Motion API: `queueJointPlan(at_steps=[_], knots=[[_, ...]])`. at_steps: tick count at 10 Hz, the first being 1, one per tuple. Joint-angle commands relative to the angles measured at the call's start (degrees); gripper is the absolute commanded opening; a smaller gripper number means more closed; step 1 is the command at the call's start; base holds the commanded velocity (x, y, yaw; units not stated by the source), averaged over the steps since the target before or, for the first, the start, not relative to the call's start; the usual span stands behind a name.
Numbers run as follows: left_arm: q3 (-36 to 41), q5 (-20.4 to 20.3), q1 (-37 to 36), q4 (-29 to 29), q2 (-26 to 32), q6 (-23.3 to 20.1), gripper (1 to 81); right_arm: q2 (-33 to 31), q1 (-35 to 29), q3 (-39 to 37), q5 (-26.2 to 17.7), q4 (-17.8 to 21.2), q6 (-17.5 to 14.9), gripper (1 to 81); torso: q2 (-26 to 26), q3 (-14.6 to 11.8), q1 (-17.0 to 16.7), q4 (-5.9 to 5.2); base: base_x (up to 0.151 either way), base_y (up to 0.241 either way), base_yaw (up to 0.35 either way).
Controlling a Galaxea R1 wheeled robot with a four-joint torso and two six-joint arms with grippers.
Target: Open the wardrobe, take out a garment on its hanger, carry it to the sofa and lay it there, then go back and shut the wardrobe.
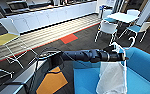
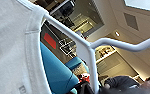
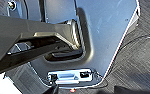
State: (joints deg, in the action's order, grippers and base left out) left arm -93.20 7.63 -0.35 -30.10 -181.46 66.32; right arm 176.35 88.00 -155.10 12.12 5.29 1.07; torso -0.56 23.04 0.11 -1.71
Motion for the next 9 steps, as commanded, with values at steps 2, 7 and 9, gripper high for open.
queueJointPlan(at_steps=[2,7,9], knots=[[-6.8,-3.7,-10.4,-1.4,-2.7,1.4,1.0,0.6,0.6,0.6,-3.9,-0.1,-0.2,81.1,0.0,0.0,0.0,0.00,0.000,0.000,0.000],[-9.9,-2.8,-2.4,-8.0,-3.5,1.4,1.0,0.6,0.6,0.6,-3.9,0.0,-0.2,81.1,0.0,0.0,0.0,-0.02,0.000,0.000,0.000],[-8.7,-0.6,0.7,-10.9,-3.5,1.4,1.0,0.6,0.6,0.6,-3.9,-0.1,-0.2,81.1,0.0,0.0,0.0,-0.02,0.000,0.000,0.000]])
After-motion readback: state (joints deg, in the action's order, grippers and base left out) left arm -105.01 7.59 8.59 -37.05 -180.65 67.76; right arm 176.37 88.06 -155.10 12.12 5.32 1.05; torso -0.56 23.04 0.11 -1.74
